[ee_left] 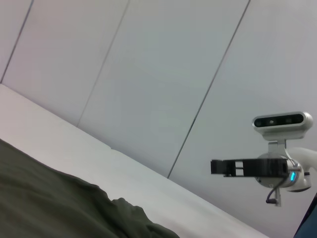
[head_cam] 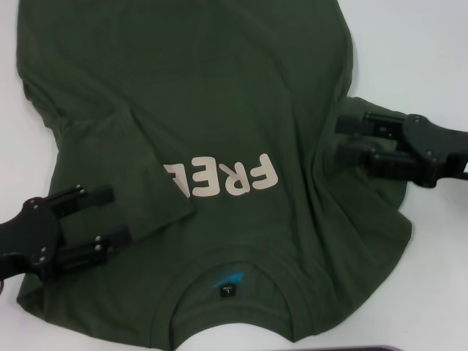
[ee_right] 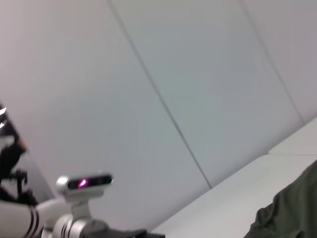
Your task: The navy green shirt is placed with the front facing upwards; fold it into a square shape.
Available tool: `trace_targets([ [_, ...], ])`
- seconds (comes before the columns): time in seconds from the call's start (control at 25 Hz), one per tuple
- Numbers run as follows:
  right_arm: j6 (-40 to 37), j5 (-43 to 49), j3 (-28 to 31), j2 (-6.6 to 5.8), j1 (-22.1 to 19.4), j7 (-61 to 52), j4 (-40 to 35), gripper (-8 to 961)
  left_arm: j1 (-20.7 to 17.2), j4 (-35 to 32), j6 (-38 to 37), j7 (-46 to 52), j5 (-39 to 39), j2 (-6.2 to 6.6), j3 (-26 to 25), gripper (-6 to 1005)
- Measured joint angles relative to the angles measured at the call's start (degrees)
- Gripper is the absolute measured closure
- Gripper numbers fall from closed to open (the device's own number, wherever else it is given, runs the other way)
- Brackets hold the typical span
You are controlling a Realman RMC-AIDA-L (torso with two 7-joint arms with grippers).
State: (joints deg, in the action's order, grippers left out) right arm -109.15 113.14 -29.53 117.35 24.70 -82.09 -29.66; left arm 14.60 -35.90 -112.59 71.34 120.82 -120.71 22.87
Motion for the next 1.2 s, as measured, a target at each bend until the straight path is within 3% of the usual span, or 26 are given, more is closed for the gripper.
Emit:
trace_targets([
  [0.2,1.9,1.5,0.1,-1.43,-0.4,-13.8,-3.2,222,0.2,-0.1,-0.3,2.2,0.0,0.52,0.0,210],
  [0.36,2.9,5.6,0.2,-4.13,-0.4,-30.7,-7.8,222,0.9,0.0,-0.4,6.2,0.0,1.06,0.1,209],
  [0.56,2.8,13.0,0.6,-8.41,-0.3,-47.2,-14.7,222,1.1,-0.1,-0.9,7.9,-0.1,1.28,0.1,209],
  [0.68,3.0,18.5,1.8,-9.56,0.2,-53.6,-18.1,222,1.1,0.1,-1.4,9.4,-0.2,1.6,0.0,209],
  [1.0,6.2,29.9,3.0,-9.45,3.4,-60.5,-20.4,222,1.3,0.0,-2.2,12.6,-0.5,1.59,0.0,209],
  [1.2,9.5,31.1,3.2,-8.78,4.5,-61.2,-17.9,222,1.9,0.0,-2.4,12.6,-0.6,1.73,0.0,209],
])
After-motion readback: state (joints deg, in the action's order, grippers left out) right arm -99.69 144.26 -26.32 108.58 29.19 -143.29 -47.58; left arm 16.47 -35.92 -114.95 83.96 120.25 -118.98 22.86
